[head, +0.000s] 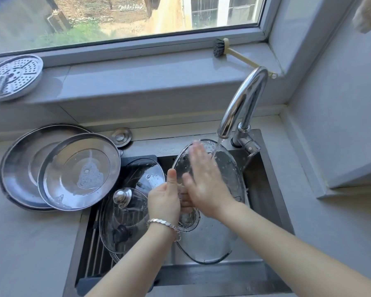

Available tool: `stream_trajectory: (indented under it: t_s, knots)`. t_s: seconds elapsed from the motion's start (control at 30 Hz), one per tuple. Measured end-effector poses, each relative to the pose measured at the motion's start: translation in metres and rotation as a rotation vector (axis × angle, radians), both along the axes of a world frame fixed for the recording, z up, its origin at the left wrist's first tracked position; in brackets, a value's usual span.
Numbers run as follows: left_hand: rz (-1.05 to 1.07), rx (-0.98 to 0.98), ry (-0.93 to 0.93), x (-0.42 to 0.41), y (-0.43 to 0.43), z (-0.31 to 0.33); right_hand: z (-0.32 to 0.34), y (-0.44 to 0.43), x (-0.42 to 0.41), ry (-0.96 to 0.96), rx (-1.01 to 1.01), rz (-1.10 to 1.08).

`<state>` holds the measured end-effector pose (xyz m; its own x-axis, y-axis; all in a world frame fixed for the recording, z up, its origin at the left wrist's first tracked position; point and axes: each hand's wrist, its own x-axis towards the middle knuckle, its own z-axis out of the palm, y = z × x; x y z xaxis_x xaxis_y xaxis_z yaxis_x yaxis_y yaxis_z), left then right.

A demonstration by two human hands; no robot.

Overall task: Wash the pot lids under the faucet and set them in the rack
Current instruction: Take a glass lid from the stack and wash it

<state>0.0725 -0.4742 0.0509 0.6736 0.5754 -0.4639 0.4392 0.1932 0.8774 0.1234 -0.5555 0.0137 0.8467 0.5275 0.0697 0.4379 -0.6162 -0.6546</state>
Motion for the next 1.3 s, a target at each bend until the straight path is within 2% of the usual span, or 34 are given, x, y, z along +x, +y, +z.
stream_trajectory:
  t_s: [0.07,0.1,0.23,0.3,0.33,0.5,0.6,0.67,0.77,0.8,0.87,1.0,1.07,1.2,1.3]
  knots:
    - [0.023,-0.001,-0.007,0.002,0.001,0.000,-0.005,-0.003,-0.009,-0.148,0.027,0.139]
    - [0.039,-0.030,-0.008,0.002,0.001,0.000,-0.011,-0.007,0.000,-0.097,0.021,0.073]
    - [0.044,-0.089,-0.012,0.001,-0.001,0.001,-0.030,-0.024,0.055,0.480,-0.069,-0.449]
    - [0.039,-0.082,-0.022,0.002,-0.006,0.003,-0.026,-0.019,0.062,0.592,-0.038,-0.583]
    - [0.044,-0.087,-0.025,0.004,-0.008,0.003,-0.020,-0.012,0.059,0.538,-0.039,-0.562]
    - [0.108,0.040,-0.013,0.023,0.004,0.002,0.001,0.021,-0.006,-0.179,0.061,-0.063]
    - [0.146,0.016,-0.014,0.026,0.016,0.004,-0.015,0.003,-0.035,-0.350,0.046,0.155]
    - [0.142,-0.033,-0.031,0.023,0.016,0.004,-0.018,-0.004,-0.029,-0.350,0.006,0.169]
    - [0.135,-0.107,-0.052,0.019,0.009,0.002,0.000,0.008,0.006,-0.095,-0.060,-0.124]
    - [0.139,-0.107,-0.053,0.019,0.008,0.002,0.005,0.015,0.014,-0.053,-0.089,-0.137]
    - [0.156,-0.066,-0.035,0.020,0.010,0.003,0.014,0.021,0.006,-0.139,-0.088,-0.016]
    - [0.184,-0.018,-0.016,0.016,0.022,0.003,-0.016,-0.003,-0.040,-0.371,-0.055,0.293]
    - [0.194,-0.035,-0.023,0.014,0.020,0.002,-0.022,-0.013,-0.034,-0.374,-0.064,0.266]
    - [0.233,-0.057,-0.039,0.013,0.009,0.004,0.004,0.014,-0.008,-0.172,-0.008,-0.024]
    - [0.251,0.001,-0.030,0.014,0.013,0.007,0.002,0.019,-0.031,-0.336,0.015,0.100]
